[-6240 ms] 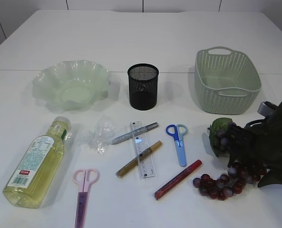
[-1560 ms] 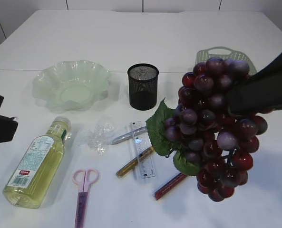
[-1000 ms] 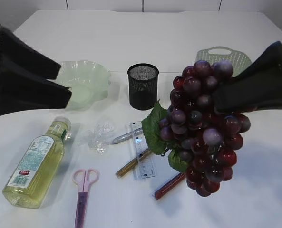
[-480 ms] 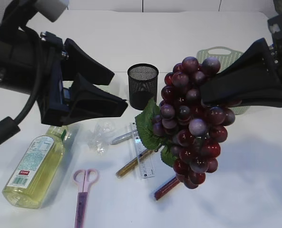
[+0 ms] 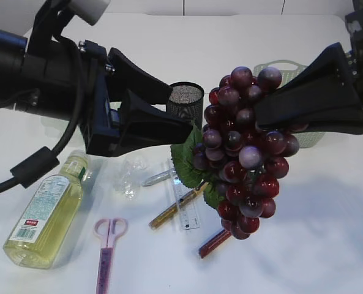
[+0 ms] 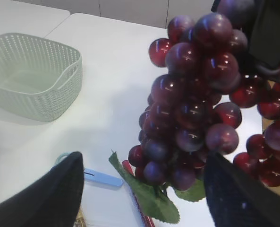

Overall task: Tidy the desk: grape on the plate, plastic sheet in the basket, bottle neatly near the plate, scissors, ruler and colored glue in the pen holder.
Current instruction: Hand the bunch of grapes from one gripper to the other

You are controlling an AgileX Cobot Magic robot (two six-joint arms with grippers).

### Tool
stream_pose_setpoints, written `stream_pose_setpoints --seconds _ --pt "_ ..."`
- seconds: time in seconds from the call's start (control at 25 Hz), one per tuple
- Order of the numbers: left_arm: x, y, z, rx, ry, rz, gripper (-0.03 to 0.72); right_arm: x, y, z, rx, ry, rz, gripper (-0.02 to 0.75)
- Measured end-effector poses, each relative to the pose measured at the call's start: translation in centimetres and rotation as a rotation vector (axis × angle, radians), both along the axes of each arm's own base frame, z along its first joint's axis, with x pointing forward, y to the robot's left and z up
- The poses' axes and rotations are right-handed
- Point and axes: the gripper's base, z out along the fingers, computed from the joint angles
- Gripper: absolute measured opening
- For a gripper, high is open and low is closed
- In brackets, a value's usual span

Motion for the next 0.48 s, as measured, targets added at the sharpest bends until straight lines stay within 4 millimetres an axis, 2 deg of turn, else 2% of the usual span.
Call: stream_pose_setpoints --seconds 0.28,0.48 --pt "-0.2 -0.3 -0.1 -0.011 0.005 -0.035 0.584 0.0 0.0 0.0 0.004 0.002 -0.001 0.134" --pt "-1.5 -1.7 -0.1 -0.008 -0.005 -0.094 0.584 0.0 0.1 0.1 0.016 0.005 -0.004 0.134"
